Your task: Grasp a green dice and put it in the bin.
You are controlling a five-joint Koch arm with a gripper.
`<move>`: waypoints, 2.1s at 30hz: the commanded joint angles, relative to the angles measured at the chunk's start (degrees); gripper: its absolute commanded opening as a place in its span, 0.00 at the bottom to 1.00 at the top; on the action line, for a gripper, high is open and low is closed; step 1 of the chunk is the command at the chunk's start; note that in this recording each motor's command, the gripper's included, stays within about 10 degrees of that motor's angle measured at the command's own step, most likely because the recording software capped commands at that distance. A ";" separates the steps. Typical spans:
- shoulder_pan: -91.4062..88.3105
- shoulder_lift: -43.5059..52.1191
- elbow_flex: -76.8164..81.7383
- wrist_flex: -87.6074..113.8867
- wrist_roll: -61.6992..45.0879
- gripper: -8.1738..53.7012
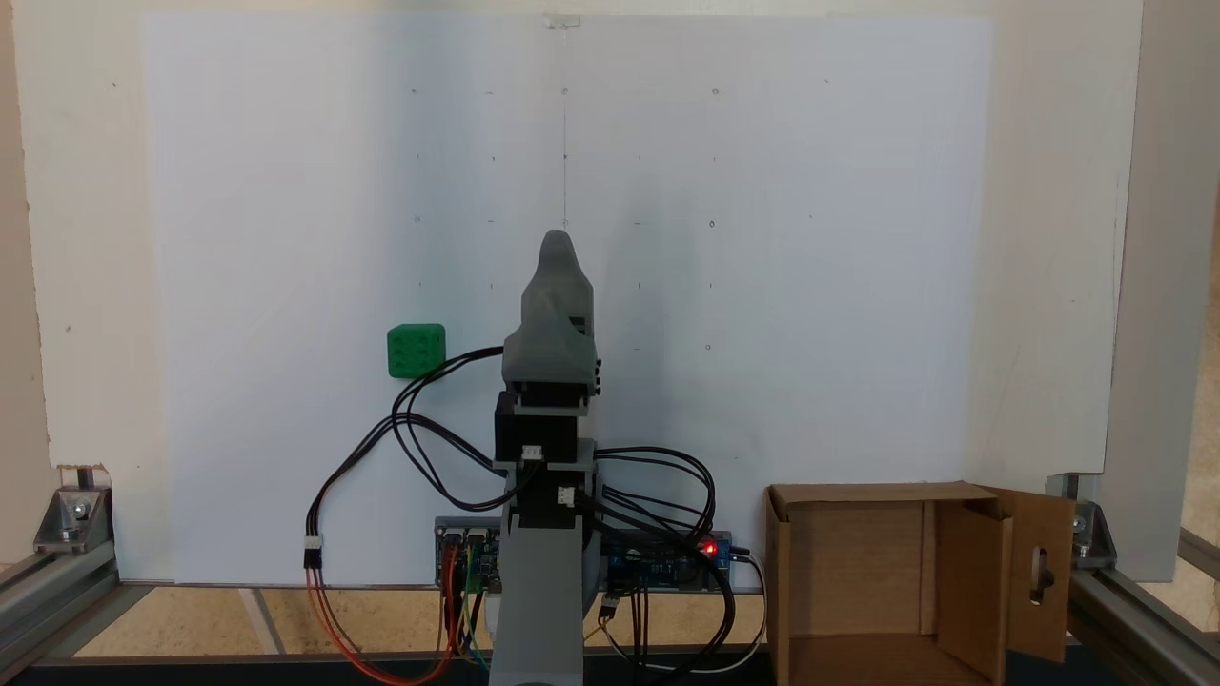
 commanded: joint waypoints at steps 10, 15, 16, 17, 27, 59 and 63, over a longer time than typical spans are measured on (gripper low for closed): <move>-2.99 6.24 2.64 -5.62 2.55 0.86; -2.81 6.24 2.64 -5.54 2.46 0.86; -2.81 6.24 2.64 -5.45 2.37 0.86; -2.81 6.24 2.64 -5.36 2.37 0.86; -2.20 6.15 2.64 -4.13 1.93 0.85; -13.10 -1.23 -63.81 112.30 30.67 0.87; -20.21 -1.23 -66.45 130.50 38.50 0.83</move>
